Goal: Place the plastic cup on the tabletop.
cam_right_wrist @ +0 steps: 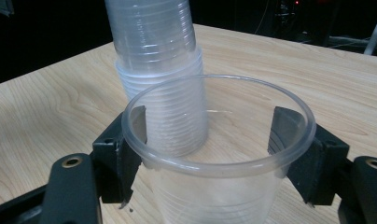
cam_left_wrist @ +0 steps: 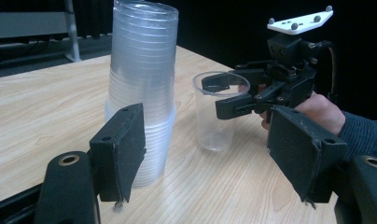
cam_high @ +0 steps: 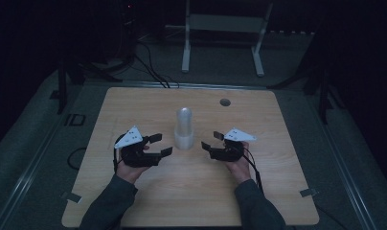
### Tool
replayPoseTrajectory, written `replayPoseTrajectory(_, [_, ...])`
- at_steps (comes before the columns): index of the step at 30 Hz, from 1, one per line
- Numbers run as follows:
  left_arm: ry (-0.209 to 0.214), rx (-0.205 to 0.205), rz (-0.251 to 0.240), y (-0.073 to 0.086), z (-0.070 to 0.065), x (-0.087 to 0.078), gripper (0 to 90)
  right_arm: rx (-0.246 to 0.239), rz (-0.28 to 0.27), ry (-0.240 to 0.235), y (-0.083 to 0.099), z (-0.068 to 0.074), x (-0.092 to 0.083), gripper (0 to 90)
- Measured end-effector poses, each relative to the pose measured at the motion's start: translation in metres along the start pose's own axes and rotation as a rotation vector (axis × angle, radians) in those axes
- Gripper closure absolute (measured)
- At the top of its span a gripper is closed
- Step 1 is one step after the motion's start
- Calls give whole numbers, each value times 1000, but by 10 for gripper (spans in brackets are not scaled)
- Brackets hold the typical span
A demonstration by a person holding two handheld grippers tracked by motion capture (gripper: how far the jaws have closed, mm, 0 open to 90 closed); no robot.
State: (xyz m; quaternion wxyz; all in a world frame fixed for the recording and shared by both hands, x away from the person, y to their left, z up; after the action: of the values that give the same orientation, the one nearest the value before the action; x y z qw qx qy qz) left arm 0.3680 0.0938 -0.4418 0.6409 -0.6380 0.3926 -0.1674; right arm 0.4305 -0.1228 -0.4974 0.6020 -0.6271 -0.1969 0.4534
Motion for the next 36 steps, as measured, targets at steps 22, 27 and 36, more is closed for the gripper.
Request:
replayPoseTrajectory(22, [-3,-3,-4,0,0,0,281,-27,32,-14,6,3,-1,271])
replayPoseTrajectory(27, [-3,-3,-4,0,0,0,282,-27,36,-16,6,3,-1,269])
replayPoseTrajectory(36, [-4,-3,-5,0,1,0,281,-31,46,-24,10,4,-1,265])
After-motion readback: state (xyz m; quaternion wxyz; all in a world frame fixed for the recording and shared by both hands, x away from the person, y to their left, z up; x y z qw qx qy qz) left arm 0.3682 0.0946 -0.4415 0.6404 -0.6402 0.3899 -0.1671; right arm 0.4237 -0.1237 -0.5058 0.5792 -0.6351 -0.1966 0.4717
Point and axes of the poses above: each handheld gripper's, and its own axes: x roughly forward along the jaws, y roughly out of its underside, z roughly to its left, the point moved 8 cm from there along x, roughly forward along the jaws, and after that the axes turned 8 degrees about -y, right-handed, at the moved point
